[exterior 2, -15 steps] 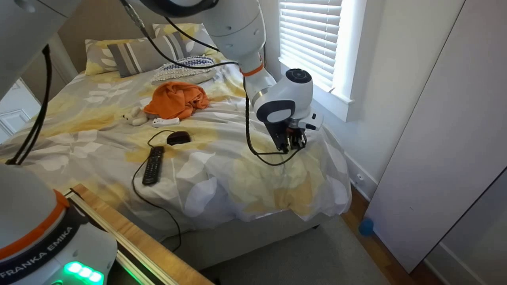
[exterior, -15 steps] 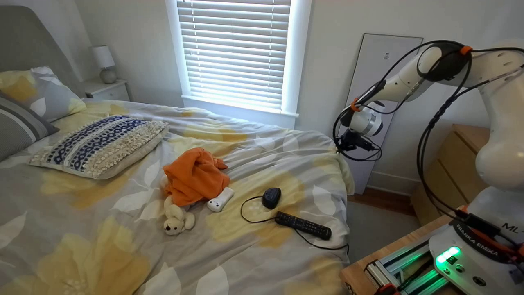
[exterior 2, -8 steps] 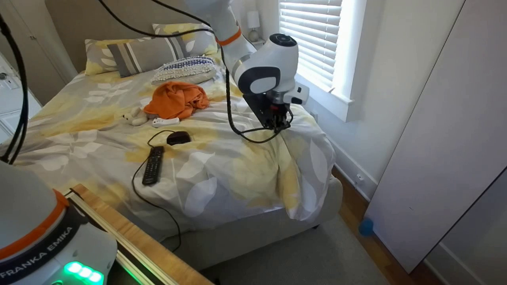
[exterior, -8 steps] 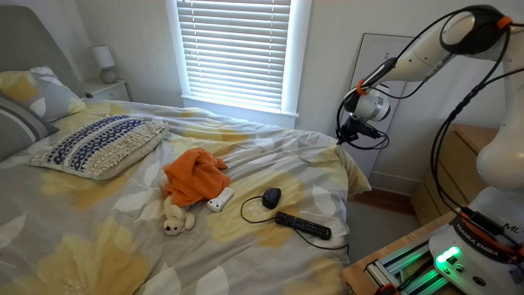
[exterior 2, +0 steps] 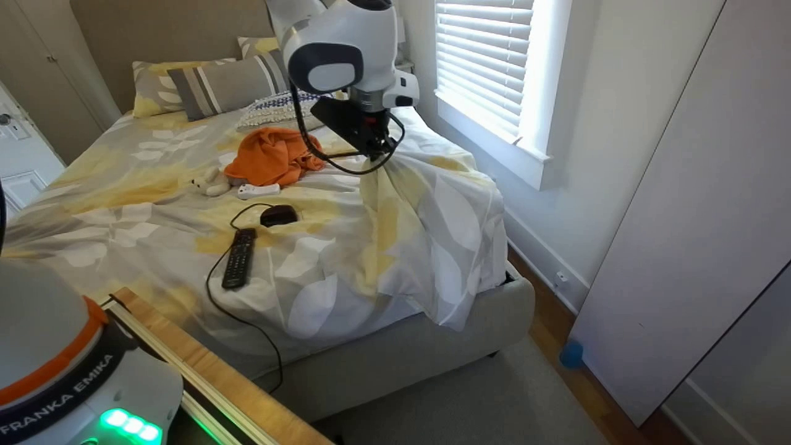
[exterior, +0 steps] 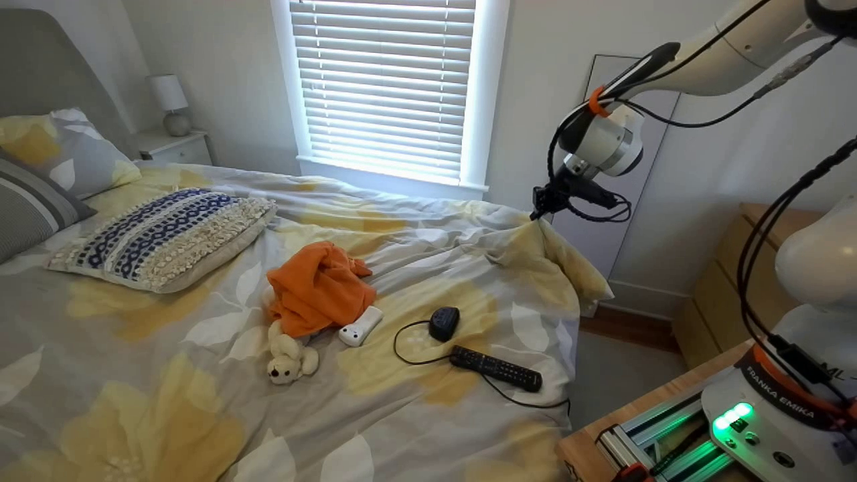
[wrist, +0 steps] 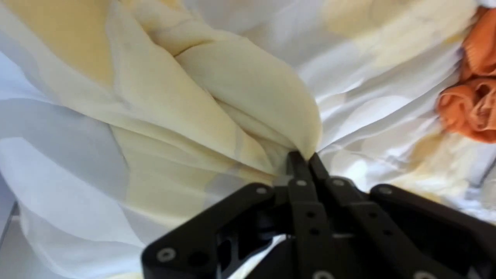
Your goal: Pull the bottom-right corner of the sheet to the left
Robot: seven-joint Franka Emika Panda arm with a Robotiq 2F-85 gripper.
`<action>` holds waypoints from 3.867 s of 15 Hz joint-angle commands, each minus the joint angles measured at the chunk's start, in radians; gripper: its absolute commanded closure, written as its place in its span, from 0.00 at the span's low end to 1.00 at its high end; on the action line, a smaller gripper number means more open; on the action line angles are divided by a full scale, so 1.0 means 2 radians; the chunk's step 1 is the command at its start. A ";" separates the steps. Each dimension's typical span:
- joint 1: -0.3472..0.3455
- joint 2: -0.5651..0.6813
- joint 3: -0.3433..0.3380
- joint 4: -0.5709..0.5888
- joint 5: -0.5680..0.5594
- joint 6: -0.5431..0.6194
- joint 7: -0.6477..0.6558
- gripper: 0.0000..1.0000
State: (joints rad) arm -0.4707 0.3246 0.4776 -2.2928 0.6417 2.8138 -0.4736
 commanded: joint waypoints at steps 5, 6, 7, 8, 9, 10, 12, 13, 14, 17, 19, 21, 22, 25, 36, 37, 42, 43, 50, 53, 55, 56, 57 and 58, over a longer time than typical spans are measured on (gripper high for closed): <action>-0.030 -0.078 0.112 -0.060 0.137 -0.017 -0.152 0.96; -0.031 -0.087 0.120 -0.065 0.146 -0.018 -0.162 0.96; -0.032 -0.092 0.123 -0.068 0.149 -0.019 -0.166 0.96; -0.034 -0.094 0.124 -0.070 0.149 -0.020 -0.168 0.96; -0.036 -0.094 0.124 -0.071 0.149 -0.021 -0.171 0.96; -0.039 -0.094 0.124 -0.071 0.149 -0.024 -0.173 0.96; -0.041 -0.094 0.124 -0.071 0.149 -0.025 -0.176 0.96; -0.035 -0.094 0.118 -0.076 0.123 -0.020 -0.149 0.99; 0.057 -0.107 0.030 -0.080 0.112 -0.025 -0.137 0.99; 0.092 -0.120 0.042 -0.110 -0.005 0.012 -0.029 0.99; 0.149 -0.142 0.024 -0.138 -0.069 0.024 0.039 0.99; 0.225 -0.162 -0.013 -0.151 -0.134 0.013 0.107 0.99; 0.250 -0.165 -0.017 -0.150 -0.170 0.007 0.142 0.99; 0.324 -0.182 -0.028 -0.145 -0.286 -0.007 0.246 0.99; 0.429 -0.181 0.033 -0.085 -0.360 -0.071 0.334 0.96; 0.429 -0.180 0.028 -0.086 -0.361 -0.071 0.333 0.96; 0.428 -0.178 0.019 -0.086 -0.361 -0.071 0.331 0.99; 0.432 -0.173 0.021 -0.077 -0.359 -0.077 0.329 0.99; 0.509 -0.117 0.071 0.043 -0.415 -0.174 0.345 0.99; 0.545 -0.077 0.089 0.103 -0.449 -0.224 0.346 0.99; 0.576 -0.048 0.090 0.144 -0.482 -0.247 0.345 0.99; 0.593 -0.038 0.088 0.160 -0.493 -0.252 0.341 0.99; 0.610 -0.024 0.084 0.179 -0.505 -0.260 0.341 0.99; 0.627 -0.009 0.081 0.196 -0.512 -0.265 0.338 0.99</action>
State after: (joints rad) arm 0.6722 0.2094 0.6337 -2.0340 -0.3490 2.3466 0.1950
